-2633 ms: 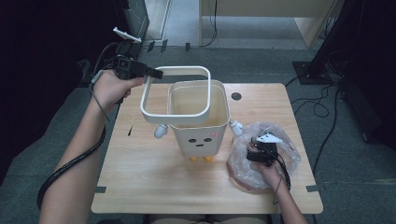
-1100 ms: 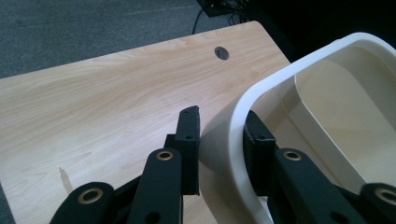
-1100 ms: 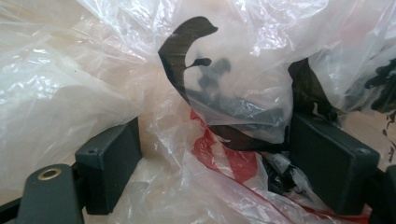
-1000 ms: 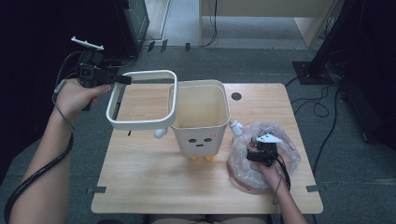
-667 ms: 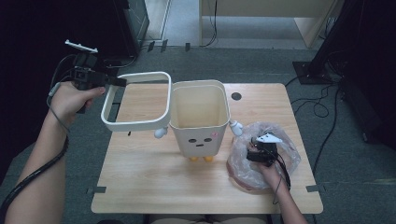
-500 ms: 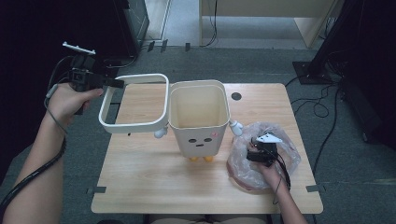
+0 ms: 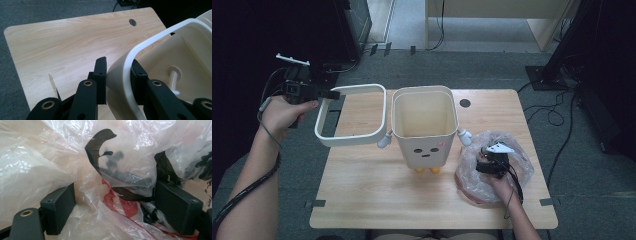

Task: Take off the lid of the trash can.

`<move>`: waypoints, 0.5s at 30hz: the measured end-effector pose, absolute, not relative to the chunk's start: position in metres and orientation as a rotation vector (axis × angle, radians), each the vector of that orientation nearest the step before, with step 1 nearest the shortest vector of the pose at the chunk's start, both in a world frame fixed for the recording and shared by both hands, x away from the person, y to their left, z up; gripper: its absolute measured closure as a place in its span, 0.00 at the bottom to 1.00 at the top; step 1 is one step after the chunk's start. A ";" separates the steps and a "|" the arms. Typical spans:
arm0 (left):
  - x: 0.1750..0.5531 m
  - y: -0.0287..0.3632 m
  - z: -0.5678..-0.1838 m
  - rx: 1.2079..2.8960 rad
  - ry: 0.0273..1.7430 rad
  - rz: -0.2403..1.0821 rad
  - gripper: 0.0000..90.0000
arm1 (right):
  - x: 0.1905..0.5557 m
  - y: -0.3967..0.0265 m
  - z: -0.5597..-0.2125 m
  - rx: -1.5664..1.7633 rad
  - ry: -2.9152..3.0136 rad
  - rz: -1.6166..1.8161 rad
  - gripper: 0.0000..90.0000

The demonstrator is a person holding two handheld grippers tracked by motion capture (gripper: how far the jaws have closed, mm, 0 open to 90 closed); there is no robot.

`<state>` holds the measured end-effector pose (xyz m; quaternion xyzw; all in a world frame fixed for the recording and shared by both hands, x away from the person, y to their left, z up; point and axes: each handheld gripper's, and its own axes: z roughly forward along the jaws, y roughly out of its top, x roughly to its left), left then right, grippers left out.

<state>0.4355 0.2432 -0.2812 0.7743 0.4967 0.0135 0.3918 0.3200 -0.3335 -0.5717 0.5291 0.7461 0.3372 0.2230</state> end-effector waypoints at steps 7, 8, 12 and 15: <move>0.437 0.250 -0.293 1.965 1.264 0.036 0.81 | 0.320 -0.333 -0.572 1.461 2.060 0.931 0.19; 0.437 0.251 -0.295 1.965 1.263 0.037 0.81 | 0.320 -0.333 -0.572 1.461 2.060 0.931 0.19; 0.437 0.254 -0.301 1.970 1.261 0.037 0.81 | 0.320 -0.333 -0.572 1.461 2.060 0.931 0.19; 0.437 0.257 -0.307 1.972 1.263 0.042 0.81 | 0.320 -0.333 -0.572 1.461 2.060 0.931 0.20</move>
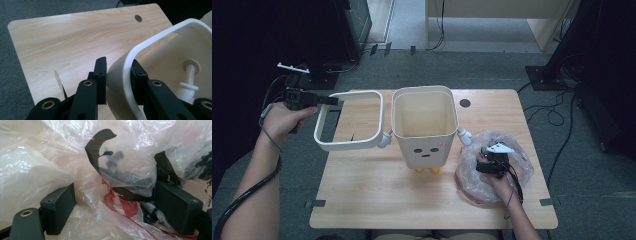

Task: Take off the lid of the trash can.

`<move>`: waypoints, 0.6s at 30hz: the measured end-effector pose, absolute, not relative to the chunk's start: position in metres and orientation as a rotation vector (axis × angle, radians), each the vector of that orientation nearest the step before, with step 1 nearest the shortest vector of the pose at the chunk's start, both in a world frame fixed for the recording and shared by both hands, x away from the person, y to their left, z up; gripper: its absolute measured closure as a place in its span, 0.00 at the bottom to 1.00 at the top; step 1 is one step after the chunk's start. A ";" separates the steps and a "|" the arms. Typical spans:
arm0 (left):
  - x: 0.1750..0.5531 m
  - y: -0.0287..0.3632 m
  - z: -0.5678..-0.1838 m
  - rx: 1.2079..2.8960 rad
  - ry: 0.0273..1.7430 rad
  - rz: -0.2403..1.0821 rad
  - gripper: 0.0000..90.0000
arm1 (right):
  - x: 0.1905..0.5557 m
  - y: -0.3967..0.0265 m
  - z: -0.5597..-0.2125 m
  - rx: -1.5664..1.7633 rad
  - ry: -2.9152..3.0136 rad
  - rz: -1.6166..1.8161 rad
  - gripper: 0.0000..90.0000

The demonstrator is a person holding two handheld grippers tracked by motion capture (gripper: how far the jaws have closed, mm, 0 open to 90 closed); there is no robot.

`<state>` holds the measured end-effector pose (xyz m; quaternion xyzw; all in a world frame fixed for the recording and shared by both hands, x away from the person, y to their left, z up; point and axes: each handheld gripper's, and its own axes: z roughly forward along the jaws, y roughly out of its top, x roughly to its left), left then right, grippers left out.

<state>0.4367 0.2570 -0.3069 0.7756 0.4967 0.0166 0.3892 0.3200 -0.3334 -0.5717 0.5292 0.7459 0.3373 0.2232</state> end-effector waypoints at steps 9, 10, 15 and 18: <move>0.436 0.267 -0.322 1.968 1.274 0.040 0.81 | 0.320 -0.333 -0.572 1.461 2.059 0.931 0.20; 0.436 0.268 -0.324 1.963 1.276 0.037 0.81 | 0.320 -0.333 -0.572 1.462 2.059 0.931 0.19; 0.434 0.272 -0.334 1.969 1.277 0.036 0.81 | 0.320 -0.333 -0.572 1.463 2.058 0.931 0.20; 0.433 0.275 -0.341 1.978 1.280 0.028 0.81 | 0.320 -0.333 -0.572 1.463 2.058 0.931 0.20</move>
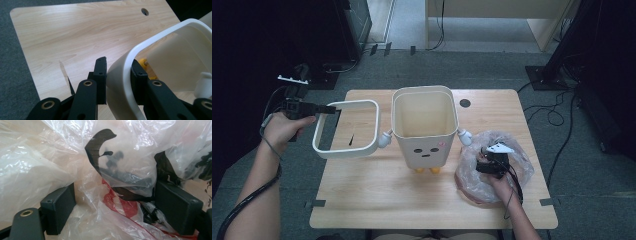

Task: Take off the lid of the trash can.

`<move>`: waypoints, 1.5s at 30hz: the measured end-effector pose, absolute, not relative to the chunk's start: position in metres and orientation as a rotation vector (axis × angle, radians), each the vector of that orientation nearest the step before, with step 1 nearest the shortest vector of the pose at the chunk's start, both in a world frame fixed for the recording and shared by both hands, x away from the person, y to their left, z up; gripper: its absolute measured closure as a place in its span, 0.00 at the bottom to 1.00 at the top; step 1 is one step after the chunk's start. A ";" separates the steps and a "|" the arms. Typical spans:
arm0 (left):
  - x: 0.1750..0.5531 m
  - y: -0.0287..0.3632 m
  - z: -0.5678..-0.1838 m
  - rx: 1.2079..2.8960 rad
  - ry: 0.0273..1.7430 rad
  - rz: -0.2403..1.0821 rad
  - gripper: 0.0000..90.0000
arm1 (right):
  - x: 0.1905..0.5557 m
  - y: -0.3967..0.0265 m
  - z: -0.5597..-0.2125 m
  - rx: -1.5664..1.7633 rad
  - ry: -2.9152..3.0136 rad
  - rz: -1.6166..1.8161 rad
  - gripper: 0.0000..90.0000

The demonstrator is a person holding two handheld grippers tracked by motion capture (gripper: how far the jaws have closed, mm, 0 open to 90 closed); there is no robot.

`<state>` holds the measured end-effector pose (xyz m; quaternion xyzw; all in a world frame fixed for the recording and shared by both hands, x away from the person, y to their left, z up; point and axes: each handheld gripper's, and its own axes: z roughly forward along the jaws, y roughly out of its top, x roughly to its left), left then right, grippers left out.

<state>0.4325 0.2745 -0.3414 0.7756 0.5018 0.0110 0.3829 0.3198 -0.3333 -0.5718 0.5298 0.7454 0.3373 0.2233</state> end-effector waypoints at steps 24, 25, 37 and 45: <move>0.424 0.293 -0.381 1.963 1.300 0.004 0.80 | 0.318 -0.333 -0.572 1.464 2.059 0.934 0.19; 0.423 0.293 -0.383 1.963 1.300 0.001 0.81 | 0.318 -0.333 -0.572 1.464 2.059 0.933 0.20; 0.422 0.286 -0.406 1.969 1.303 -0.001 0.81 | 0.318 -0.333 -0.572 1.464 2.059 0.934 0.20; 0.422 0.284 -0.421 1.949 1.303 -0.022 0.81 | 0.319 -0.333 -0.572 1.463 2.059 0.934 0.19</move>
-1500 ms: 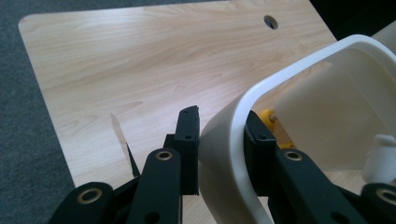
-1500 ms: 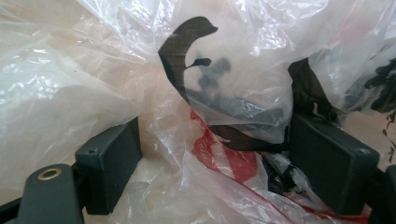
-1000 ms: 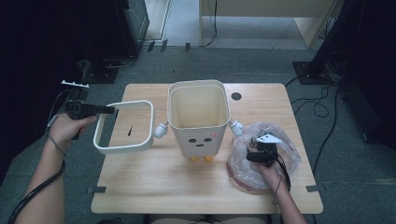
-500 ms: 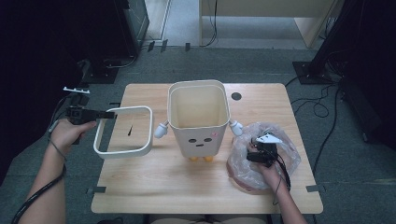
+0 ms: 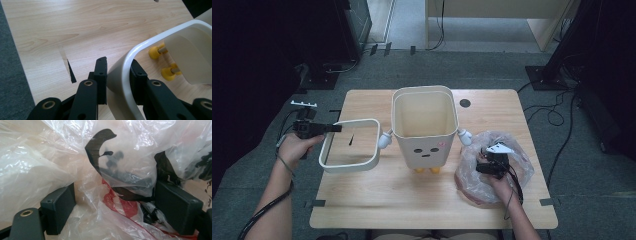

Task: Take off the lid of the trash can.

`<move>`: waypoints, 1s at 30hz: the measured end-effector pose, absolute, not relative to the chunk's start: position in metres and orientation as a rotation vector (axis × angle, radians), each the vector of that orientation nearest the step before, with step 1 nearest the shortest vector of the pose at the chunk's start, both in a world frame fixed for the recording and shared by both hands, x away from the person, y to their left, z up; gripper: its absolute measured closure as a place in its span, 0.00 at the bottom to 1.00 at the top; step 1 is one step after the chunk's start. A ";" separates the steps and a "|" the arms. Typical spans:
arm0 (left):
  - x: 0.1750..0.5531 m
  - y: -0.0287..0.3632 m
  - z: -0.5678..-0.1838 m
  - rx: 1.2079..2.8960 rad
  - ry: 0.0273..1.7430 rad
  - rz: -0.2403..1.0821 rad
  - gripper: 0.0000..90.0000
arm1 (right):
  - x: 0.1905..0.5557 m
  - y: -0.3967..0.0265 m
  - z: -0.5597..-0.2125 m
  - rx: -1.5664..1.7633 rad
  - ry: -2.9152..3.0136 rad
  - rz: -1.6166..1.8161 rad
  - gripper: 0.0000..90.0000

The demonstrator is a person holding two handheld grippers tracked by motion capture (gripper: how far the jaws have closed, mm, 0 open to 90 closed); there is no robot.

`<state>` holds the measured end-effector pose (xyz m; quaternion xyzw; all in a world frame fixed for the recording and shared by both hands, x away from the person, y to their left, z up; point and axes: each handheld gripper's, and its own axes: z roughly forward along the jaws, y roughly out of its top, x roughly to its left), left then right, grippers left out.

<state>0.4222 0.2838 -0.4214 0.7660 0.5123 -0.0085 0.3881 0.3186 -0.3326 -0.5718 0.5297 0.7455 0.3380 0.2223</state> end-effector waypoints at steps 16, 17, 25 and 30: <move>0.417 0.278 -0.449 1.952 1.330 -0.023 0.81 | 0.319 -0.332 -0.572 1.463 2.059 0.934 0.20; 0.417 0.276 -0.451 1.955 1.327 -0.026 0.81 | 0.319 -0.332 -0.572 1.462 2.059 0.934 0.20; 0.418 0.264 -0.465 1.949 1.324 -0.027 0.81 | 0.319 -0.332 -0.572 1.464 2.058 0.935 0.20; 0.417 0.257 -0.471 1.947 1.316 -0.017 0.81 | 0.319 -0.332 -0.572 1.463 2.060 0.935 0.20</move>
